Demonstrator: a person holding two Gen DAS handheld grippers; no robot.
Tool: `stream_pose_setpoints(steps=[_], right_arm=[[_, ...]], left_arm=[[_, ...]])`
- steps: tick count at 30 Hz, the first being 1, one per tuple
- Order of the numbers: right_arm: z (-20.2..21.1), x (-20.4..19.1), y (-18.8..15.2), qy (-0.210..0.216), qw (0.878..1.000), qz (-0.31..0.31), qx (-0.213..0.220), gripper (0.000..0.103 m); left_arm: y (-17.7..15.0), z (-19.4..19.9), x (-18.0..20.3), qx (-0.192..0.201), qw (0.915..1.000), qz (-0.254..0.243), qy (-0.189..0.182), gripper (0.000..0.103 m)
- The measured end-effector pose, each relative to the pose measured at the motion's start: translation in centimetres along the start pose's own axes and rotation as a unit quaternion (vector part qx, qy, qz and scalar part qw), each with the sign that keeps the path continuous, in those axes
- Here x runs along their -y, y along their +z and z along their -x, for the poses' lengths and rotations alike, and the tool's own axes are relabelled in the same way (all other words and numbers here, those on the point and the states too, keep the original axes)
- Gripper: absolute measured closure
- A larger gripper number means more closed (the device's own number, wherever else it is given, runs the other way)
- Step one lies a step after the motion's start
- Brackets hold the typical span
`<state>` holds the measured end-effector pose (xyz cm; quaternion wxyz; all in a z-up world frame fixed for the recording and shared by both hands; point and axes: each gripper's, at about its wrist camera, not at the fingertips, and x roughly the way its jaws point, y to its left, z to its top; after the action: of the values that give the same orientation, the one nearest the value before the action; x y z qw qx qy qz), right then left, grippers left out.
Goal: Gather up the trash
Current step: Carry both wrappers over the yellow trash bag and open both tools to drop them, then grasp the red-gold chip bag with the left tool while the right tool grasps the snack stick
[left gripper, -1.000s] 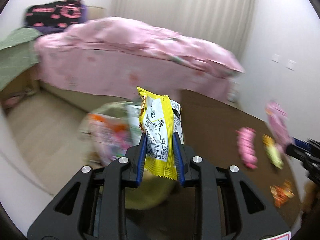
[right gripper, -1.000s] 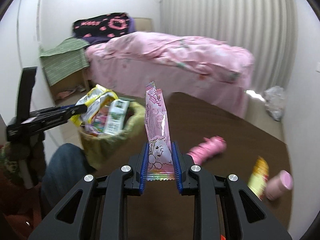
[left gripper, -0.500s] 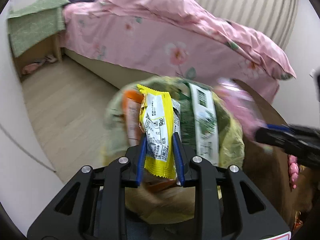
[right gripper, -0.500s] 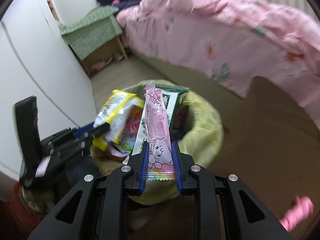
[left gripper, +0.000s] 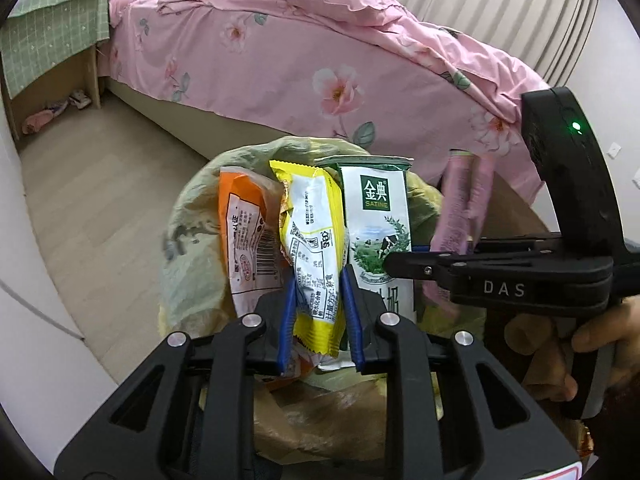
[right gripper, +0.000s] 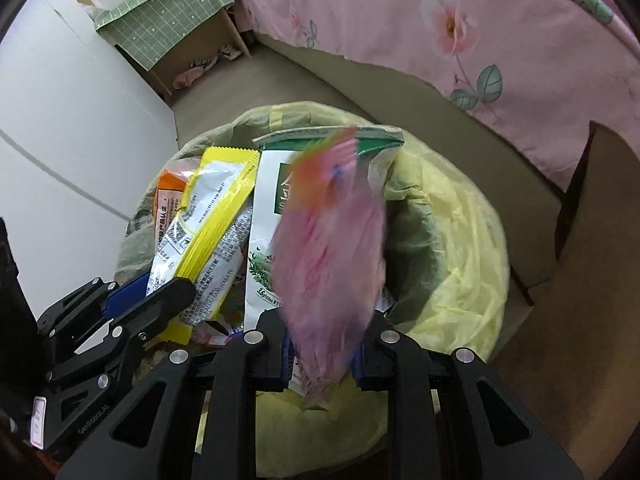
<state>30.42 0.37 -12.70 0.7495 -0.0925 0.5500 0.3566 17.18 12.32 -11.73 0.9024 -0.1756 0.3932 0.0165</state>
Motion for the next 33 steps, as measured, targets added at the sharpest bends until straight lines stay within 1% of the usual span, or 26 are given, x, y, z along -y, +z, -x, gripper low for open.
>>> stream_pose_setpoints(steps=[3,6,10,14,15,16,17,18,20,23,26,29,32,33], right_arm=[[1.7,0.4,-0.6,0.011,1.000,-0.010,0.025,0.082],[2.7,0.5,-0.8,0.009,0.999,-0.007,0.035,0.082],[3.3,-0.3,-1.1,0.014,0.999,0.003,0.042,0.082],[2.8,-1.1,-0.9,0.026,0.999,0.011,0.034,0.081],[2.6,-1.3,-0.9,0.027,0.999,0.013,0.027,0.075],[2.6,-1.5,-1.1,0.026,0.999,0.014,0.024,0.065],[2.7,-1.6,-1.4,0.027,0.999,0.017,0.023,0.062],[3.0,-1.8,-1.7,0.024,0.999,0.020,0.027,0.062],[3.9,-1.9,-2.4,0.014,0.999,0.023,0.039,0.062],[6.4,-1.6,-4.0,-0.005,0.997,0.019,0.070,0.061],[9.9,-0.8,-6.8,-0.025,0.994,-0.001,0.106,0.061],[13.6,0.3,-10.3,-0.050,0.989,-0.022,0.136,0.061],[17.6,1.5,-14.6,-0.095,0.979,-0.040,0.179,0.061],[19.4,1.9,-16.6,-0.117,0.972,-0.048,0.199,0.061]], left_arm=[[0.2,-0.1,0.0,0.002,0.9998,0.008,-0.017,0.082],[0.4,-0.1,-0.3,0.000,0.9985,0.030,-0.046,0.082],[0.6,1.0,-0.5,0.013,0.9980,0.039,-0.048,0.082],[1.0,2.7,-1.5,0.035,0.9961,0.068,-0.044,0.070],[1.2,3.3,-1.6,0.042,0.9957,0.071,-0.043,0.067],[1.3,3.8,-1.6,0.049,0.9955,0.072,-0.039,0.064],[1.5,4.4,-1.5,0.059,0.9952,0.070,-0.034,0.058],[1.6,4.8,-1.4,0.065,0.9952,0.067,-0.030,0.054],[1.7,5.8,-1.0,0.080,0.9951,0.056,-0.014,0.054],[1.8,6.6,-0.5,0.089,0.9949,0.046,-0.002,0.053],[1.5,7.4,0.7,0.087,0.9958,0.029,-0.001,0.053],[0.8,8.2,3.1,0.083,0.9965,-0.005,-0.001,0.053],[-0.2,8.7,5.5,0.077,0.9964,-0.030,-0.018,0.053],[-0.6,8.9,6.6,0.073,0.9961,-0.041,-0.030,0.053]])
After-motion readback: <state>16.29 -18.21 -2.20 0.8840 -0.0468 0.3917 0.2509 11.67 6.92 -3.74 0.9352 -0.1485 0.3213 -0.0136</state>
